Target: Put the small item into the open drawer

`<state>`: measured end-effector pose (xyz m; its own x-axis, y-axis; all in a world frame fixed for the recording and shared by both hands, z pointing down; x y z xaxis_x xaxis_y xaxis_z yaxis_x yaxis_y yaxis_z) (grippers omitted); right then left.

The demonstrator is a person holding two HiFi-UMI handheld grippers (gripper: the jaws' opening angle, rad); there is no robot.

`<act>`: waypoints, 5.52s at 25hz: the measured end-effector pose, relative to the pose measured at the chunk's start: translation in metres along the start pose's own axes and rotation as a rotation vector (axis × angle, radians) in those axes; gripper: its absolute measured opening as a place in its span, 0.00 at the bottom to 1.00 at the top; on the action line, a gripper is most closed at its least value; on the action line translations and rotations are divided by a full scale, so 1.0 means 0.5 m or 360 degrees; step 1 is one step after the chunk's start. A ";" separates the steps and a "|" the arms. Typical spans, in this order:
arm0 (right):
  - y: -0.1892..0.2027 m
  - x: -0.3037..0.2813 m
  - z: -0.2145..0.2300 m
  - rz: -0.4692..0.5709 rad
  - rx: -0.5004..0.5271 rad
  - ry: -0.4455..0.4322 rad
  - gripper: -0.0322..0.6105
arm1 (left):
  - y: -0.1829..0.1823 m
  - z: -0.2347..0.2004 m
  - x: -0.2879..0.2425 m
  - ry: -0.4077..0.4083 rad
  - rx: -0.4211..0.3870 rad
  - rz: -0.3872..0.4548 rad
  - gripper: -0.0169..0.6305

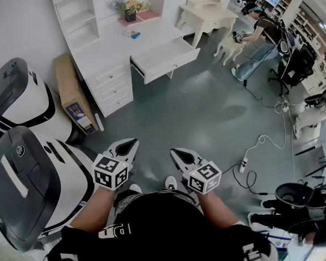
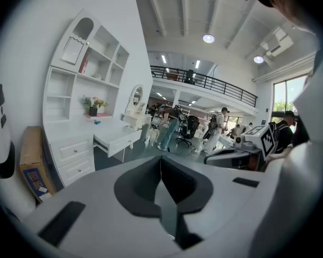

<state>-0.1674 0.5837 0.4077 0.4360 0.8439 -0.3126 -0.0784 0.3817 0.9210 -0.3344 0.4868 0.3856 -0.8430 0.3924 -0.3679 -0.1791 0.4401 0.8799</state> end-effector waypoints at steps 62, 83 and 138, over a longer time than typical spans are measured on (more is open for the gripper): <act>-0.175 -0.286 0.365 0.0049 -0.0153 0.0021 0.06 | -0.178 -0.234 -0.314 -0.0159 0.0029 -0.0075 0.05; -0.210 -0.318 0.578 -0.0016 -0.0177 -0.0037 0.06 | -0.266 -0.242 -0.512 -0.0213 0.0061 -0.0111 0.05; -0.524 -0.922 0.877 -0.0186 0.0060 0.0033 0.06 | -0.586 -0.871 -0.859 -0.0209 0.0029 -0.0065 0.05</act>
<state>0.0451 -0.0705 0.4123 0.4215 0.8021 -0.4230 0.0059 0.4641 0.8858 -0.1406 -0.1625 0.4169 -0.7614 0.4758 -0.4403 -0.2015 0.4718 0.8584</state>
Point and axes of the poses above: the fingertips, and each gripper's own axes: x backward along the fingers, z to its right, y out of its underside, the point moved 5 cm from there along x, backward along the fingers, and after that the axes turned 3 degrees about x, right-handed, at the moved point
